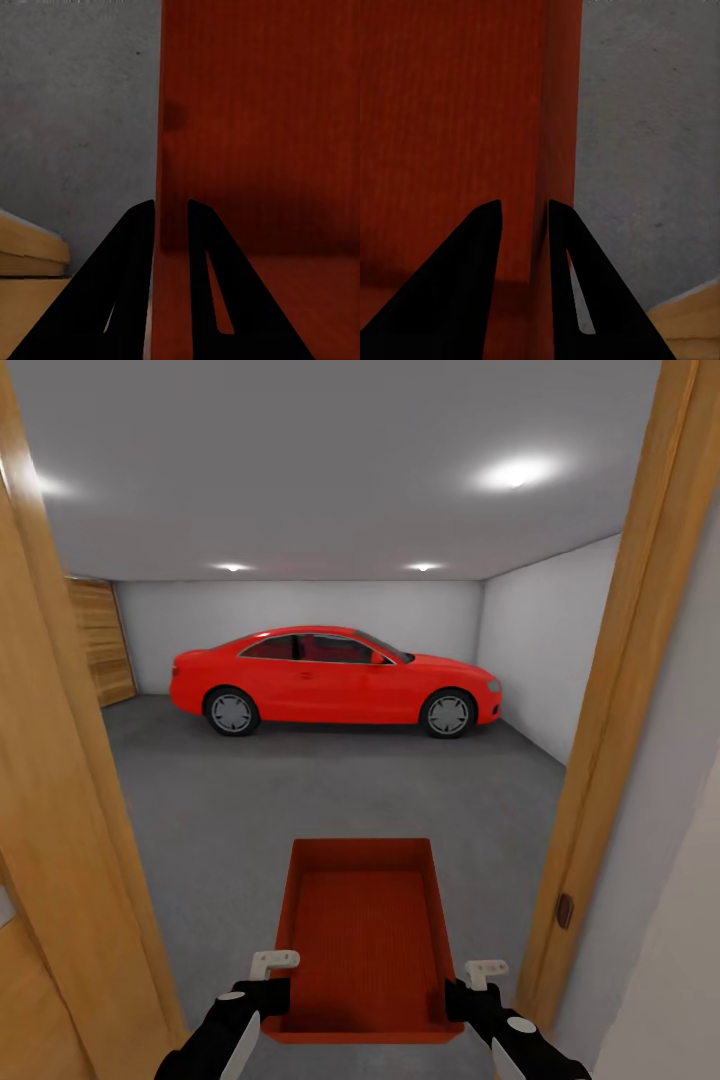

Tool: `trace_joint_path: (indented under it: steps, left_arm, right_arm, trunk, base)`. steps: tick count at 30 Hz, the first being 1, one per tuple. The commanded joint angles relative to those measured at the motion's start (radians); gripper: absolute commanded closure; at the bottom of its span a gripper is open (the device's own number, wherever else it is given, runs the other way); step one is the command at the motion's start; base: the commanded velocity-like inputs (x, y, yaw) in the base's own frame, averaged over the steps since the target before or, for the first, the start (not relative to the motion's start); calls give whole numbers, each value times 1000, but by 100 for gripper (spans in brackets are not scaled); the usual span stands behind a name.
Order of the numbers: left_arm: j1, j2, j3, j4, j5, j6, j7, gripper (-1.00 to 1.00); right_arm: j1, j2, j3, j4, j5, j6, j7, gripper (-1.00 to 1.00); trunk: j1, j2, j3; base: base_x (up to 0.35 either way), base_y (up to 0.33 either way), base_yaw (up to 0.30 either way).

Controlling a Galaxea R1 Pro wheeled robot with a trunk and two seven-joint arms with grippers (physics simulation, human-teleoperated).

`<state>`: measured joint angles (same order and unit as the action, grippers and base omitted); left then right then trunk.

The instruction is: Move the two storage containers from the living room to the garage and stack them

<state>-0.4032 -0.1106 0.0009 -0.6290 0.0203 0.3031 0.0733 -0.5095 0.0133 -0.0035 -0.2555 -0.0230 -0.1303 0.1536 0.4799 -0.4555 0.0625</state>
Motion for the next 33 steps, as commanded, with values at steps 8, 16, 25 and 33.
trace_joint_path:
  steps: [8,16,25,33]
  left_arm:
    - [-1,51,18,-1,-12,7,5,100]
    - [-1,51,18,-1,-13,7,5,100]
    - [-1,49,18,-1,-13,6,5,100]
    - [-1,50,18,-1,-12,6,5,100]
  right_arm:
    - [0,-1,30,-1,-8,-3,9,100]
    - [0,-1,30,-1,-8,-3,9,100]
    - [0,-1,30,-1,-8,-3,8,100]
    - [0,-1,30,-1,-7,-3,1,100]
  trunk:
    - [1,-1,0]
    - [1,-1,0]
    - [1,-1,0]
    - [1,-1,0]
  base:
    - [305,0,0]
    - [322,0,0]
    - [268,0,0]
    - [61,0,0]
